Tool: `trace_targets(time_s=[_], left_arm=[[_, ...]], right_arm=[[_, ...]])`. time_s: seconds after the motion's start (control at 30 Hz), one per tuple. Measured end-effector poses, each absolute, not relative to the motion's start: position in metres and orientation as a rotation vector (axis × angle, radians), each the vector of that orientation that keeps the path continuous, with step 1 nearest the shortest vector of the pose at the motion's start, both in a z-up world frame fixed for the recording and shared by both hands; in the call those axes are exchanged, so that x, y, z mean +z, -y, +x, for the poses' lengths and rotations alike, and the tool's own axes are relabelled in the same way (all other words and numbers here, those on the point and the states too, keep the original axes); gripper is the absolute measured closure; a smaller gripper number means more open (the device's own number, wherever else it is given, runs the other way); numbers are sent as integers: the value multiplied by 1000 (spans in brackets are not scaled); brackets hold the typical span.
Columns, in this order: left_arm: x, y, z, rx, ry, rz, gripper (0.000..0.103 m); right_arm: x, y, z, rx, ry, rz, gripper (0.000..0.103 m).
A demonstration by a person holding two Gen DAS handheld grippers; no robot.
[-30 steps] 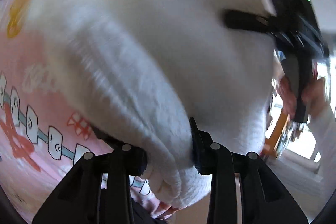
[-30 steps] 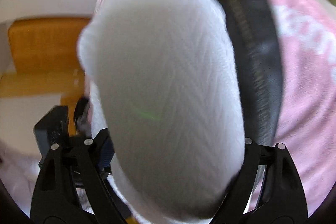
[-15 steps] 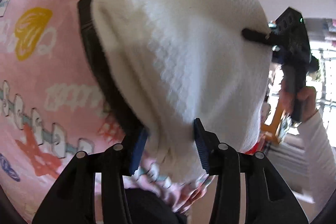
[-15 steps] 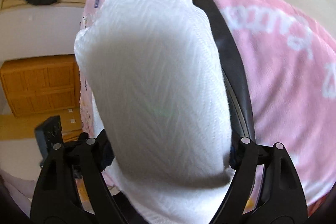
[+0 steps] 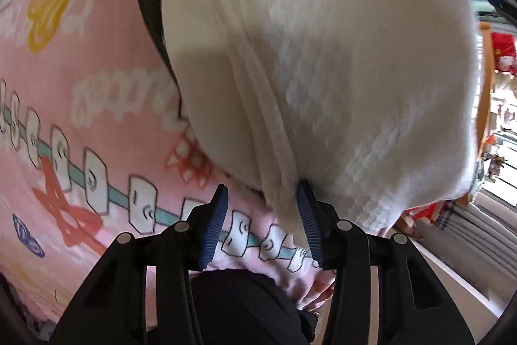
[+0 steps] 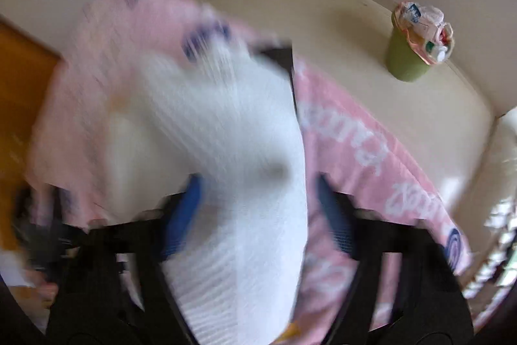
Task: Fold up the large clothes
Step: 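Lower the hoodie bundle onto the black cloth and open both tools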
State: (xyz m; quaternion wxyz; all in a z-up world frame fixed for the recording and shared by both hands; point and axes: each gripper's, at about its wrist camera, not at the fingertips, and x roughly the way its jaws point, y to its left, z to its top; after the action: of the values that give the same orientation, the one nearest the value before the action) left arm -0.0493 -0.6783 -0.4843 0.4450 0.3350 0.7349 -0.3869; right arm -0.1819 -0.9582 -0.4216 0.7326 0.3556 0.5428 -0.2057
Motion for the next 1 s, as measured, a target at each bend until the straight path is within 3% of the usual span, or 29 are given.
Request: trace_targets(time_s=[0.17, 0.3, 0.57, 0.63, 0.77, 0.97, 1.0], left_arm=[[-519, 666, -72, -902, -1810, 966, 60], [-524, 658, -64, -801, -1856, 910, 60], [-422, 643, 8, -864, -1749, 695, 65], [-397, 664, 27, -903, -1703, 625, 65], [-381, 713, 24, -967, -1653, 560, 65], [-464, 775, 26, -843, -1603, 729, 65], [-480, 778, 33, -795, -1610, 736, 59]], right_arm=[[-472, 952, -131, -376, -1292, 809, 48], [-442, 948, -132, -463, -1308, 758, 43], [-341, 876, -246, -796, -900, 891, 43], [-340, 842, -254, -777, -833, 902, 43], [-376, 789, -244, -753, -972, 847, 43], [-436, 769, -234, -843, -1089, 804, 43], [-438, 769, -232, -845, -1089, 807, 43]])
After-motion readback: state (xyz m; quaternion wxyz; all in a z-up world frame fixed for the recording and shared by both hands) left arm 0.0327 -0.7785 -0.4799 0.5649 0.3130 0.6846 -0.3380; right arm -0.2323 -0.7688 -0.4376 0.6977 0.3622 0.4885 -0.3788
